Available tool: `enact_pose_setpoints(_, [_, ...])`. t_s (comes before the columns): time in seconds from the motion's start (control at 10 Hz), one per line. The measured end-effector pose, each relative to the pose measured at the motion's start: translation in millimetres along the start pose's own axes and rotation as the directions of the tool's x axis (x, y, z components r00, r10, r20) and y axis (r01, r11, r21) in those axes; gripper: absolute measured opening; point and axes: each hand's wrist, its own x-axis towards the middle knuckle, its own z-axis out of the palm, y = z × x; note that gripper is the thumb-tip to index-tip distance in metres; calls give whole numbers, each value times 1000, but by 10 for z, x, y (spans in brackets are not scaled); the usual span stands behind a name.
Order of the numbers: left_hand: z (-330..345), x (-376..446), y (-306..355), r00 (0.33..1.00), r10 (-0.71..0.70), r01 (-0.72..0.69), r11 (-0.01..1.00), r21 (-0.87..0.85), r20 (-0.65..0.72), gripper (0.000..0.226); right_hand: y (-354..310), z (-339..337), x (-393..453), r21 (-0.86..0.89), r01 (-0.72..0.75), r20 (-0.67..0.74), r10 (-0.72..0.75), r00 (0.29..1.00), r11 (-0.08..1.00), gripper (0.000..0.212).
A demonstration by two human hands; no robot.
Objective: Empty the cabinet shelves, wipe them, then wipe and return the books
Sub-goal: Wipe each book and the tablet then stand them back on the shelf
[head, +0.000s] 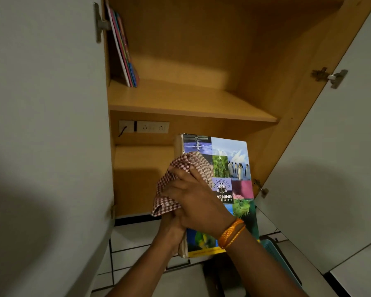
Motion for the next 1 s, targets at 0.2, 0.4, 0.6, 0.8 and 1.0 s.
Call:
enact_pose_setpoints(0.2, [-344, -252, 215, 989, -124, 102, 967, -233, -79, 46, 169, -64, 361, -280, 105, -4, -110, 994, 954, 36])
enact_pose_setpoints(0.4, [-193, -163, 219, 979, -84, -11, 889, -457, -187, 51, 344, -271, 850, -304, -45, -199, -17, 980, 951, 31])
enact_pose_setpoints(0.6, [-250, -204, 263, 984, -54, -29, 891, -454, -169, 61, 396, -370, 969, -11, -294, -491, 251, 834, 956, 30])
enact_pose_setpoints(0.8, [-237, -200, 186, 978, -18, -93, 857, -507, -210, 79, 689, -590, 778, -38, -364, -519, 293, 803, 931, 22])
enact_pose_setpoints(1.0, [-282, -127, 141, 975, -16, -111, 830, -547, -222, 67, 1274, -784, 381, -37, -525, -473, 448, 759, 850, 19])
